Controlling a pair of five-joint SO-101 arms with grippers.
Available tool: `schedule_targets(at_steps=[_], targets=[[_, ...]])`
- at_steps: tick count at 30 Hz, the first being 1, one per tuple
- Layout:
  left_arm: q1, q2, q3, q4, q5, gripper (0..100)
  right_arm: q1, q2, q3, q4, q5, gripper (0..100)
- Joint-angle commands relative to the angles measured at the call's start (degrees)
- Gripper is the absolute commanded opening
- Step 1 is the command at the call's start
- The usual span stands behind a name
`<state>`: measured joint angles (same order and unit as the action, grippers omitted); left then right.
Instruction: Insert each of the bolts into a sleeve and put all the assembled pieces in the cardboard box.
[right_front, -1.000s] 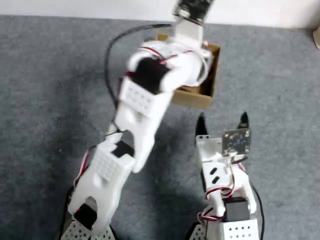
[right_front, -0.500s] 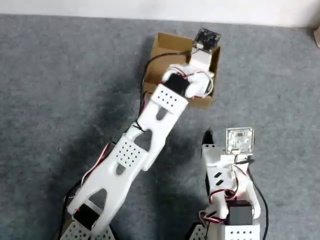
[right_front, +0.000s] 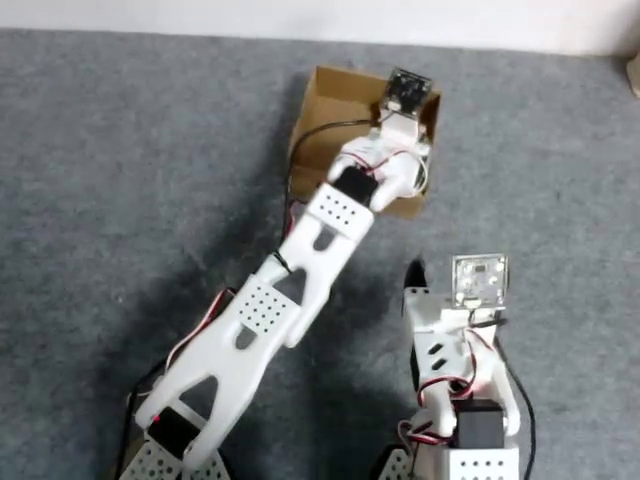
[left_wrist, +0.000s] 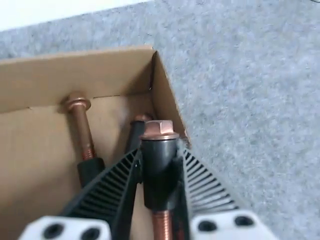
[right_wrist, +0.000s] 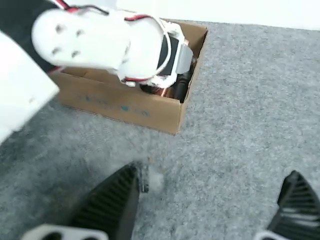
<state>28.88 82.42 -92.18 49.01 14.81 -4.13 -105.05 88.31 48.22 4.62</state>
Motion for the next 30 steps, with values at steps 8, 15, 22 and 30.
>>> schedule_targets(at_steps=[8, 15, 22, 30], targets=[[-0.7, -1.9, -2.9, 2.9, 0.6, 8, 0.6, -0.2, 0.5, -3.8, -0.1, 37.6], [0.4, -6.9, -2.9, 12.2, 0.6, 16, 0.7, -0.2, 0.5, -3.9, -0.1, 37.6], [1.8, -11.7, -3.0, 13.9, -5.5, 17, 1.1, -0.2, 0.3, -3.9, -0.1, 37.6], [8.5, -24.2, -3.1, 13.5, -24.2, 5, 3.2, -0.2, 0.5, -4.2, -0.5, 37.6]])
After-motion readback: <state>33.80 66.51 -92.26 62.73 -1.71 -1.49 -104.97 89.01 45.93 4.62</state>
